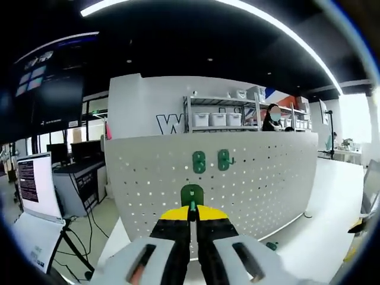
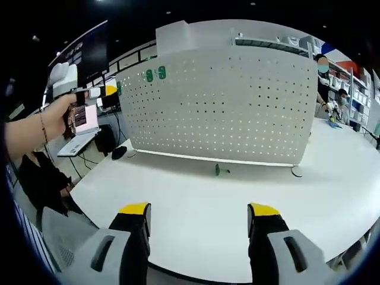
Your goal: Insert the hook assembly into the mounting plate slot until the hook locks in place.
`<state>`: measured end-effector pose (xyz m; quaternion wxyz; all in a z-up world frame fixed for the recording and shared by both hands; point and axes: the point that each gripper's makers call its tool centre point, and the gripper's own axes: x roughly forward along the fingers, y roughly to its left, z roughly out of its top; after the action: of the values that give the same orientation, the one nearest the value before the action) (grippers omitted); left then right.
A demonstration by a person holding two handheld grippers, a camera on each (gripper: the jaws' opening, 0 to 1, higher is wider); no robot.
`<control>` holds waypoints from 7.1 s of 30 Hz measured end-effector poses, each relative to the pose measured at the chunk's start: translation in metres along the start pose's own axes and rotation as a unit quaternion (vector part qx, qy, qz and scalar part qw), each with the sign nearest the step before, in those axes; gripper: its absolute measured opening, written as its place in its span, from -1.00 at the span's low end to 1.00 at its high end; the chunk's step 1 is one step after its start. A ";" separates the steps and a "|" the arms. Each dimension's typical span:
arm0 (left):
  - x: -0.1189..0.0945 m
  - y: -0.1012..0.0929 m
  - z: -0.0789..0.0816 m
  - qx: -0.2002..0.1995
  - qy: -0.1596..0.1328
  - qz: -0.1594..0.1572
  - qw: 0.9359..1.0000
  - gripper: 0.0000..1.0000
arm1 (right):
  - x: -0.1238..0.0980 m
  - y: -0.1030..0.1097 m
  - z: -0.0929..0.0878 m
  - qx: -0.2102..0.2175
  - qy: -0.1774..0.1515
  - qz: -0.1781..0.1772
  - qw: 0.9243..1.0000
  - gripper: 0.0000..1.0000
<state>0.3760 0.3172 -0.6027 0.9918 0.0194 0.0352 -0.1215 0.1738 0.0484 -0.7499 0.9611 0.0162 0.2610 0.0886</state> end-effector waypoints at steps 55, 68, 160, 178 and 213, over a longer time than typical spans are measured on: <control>0.082 0.023 0.035 0.001 -0.044 0.062 0.997 -0.97 | 0.013 -0.002 -0.009 0.028 0.014 -0.003 1.000 0.29; 0.092 0.031 0.033 -0.003 -0.039 0.074 0.997 -0.97 | 0.015 -0.003 -0.009 0.034 0.013 -0.006 0.999 0.28; -0.102 -0.033 -0.062 -0.095 0.166 -0.163 0.968 0.64 | -0.019 0.048 -0.042 0.003 0.046 0.059 0.997 0.36; -0.130 -0.038 -0.073 -0.092 0.183 -0.182 0.962 0.84 | -0.022 0.042 -0.034 -0.010 0.029 0.049 0.998 0.39; -0.136 -0.013 -0.119 -0.133 0.214 -0.141 0.957 0.88 | 0.044 0.039 -0.011 0.049 0.036 0.080 0.995 0.22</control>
<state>0.2338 0.3431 -0.7115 0.9274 -0.0922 0.2648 -0.2476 0.1993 0.0945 -0.7778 0.9391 0.0805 0.2972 0.1529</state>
